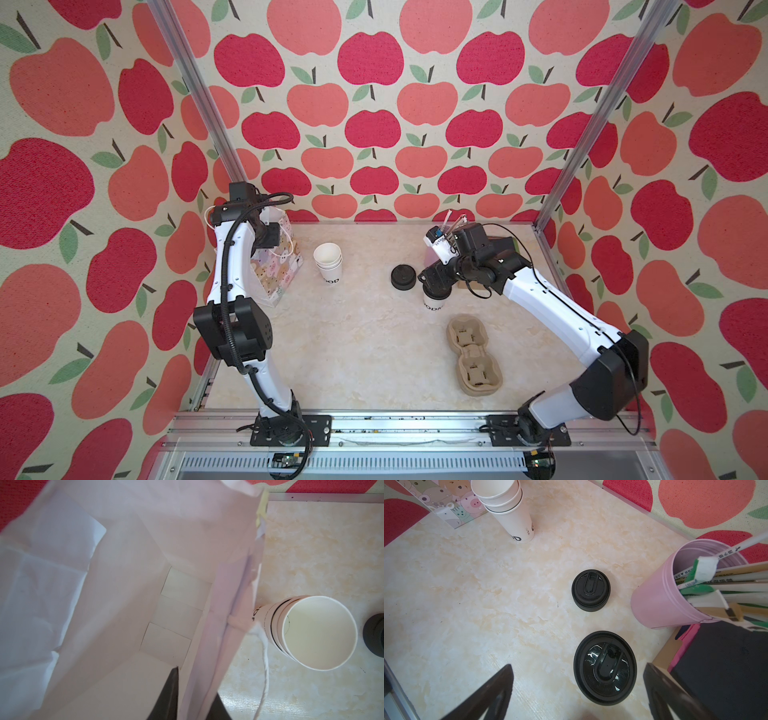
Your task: Pack the takeout coffee
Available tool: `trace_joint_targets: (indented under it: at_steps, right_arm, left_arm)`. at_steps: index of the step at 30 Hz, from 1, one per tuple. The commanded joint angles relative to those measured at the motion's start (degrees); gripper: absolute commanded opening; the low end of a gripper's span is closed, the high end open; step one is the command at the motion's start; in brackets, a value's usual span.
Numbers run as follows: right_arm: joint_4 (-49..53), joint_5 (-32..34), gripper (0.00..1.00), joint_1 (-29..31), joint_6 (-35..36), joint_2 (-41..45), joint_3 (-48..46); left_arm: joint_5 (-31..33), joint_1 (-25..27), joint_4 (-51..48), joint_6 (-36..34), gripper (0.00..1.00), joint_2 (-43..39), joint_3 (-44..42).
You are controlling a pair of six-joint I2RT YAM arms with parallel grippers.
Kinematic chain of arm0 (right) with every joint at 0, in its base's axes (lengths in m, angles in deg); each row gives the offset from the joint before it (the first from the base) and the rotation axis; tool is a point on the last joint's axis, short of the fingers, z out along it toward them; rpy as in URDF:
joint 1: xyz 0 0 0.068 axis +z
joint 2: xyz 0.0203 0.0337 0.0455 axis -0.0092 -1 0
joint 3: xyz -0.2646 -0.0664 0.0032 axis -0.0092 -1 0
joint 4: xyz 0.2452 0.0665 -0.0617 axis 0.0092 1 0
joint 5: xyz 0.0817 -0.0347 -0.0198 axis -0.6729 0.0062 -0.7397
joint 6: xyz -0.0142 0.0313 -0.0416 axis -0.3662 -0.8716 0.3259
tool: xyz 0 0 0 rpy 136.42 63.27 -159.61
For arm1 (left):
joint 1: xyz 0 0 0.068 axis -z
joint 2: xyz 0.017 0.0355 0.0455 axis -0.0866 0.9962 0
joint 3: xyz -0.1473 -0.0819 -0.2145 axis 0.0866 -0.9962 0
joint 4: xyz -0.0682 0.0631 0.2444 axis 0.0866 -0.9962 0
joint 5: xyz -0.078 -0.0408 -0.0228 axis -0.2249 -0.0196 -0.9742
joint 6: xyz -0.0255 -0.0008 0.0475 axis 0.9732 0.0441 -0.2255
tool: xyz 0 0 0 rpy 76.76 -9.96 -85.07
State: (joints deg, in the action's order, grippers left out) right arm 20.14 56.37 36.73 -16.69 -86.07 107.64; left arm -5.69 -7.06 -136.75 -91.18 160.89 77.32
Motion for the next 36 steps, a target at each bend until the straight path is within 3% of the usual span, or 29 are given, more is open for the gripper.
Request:
trace_joint_targets:
  at_steps: [1, 5, 11, 18, 26, 36]
  right_arm:
    - [-0.10, -1.28, 0.99, -0.25, -1.36, 0.17, 1.04]
    - [-0.39, -1.17, 0.99, -0.25, -1.53, 0.88, 0.15]
    - [-1.05, -1.55, 0.99, -0.26, -1.97, 1.92, -0.93]
    - [-1.91, -2.57, 0.99, -0.24, -2.45, 2.90, -1.38]
    - [-3.32, -3.28, 0.99, -0.19, -3.51, 5.12, -3.08]
    - [-4.37, -4.41, 0.99, -0.20, -5.27, 7.42, -5.40]
  left_arm:
    - [0.98, -0.08, 3.00, 2.94, 0.09, -3.93, -1.82]
    - [3.49, 0.69, 5.41, 4.34, 0.00, -8.71, -5.46]
    - [8.67, 2.57, 5.86, 5.94, 0.00, -16.43, -8.62]
    - [16.44, 11.24, 4.47, 0.90, 0.00, -24.44, -7.14]
    - [9.82, 23.16, 2.47, -3.59, 0.00, -30.70, -5.10]
    - [8.53, 35.32, -0.84, -0.38, 0.00, -31.09, -4.69]
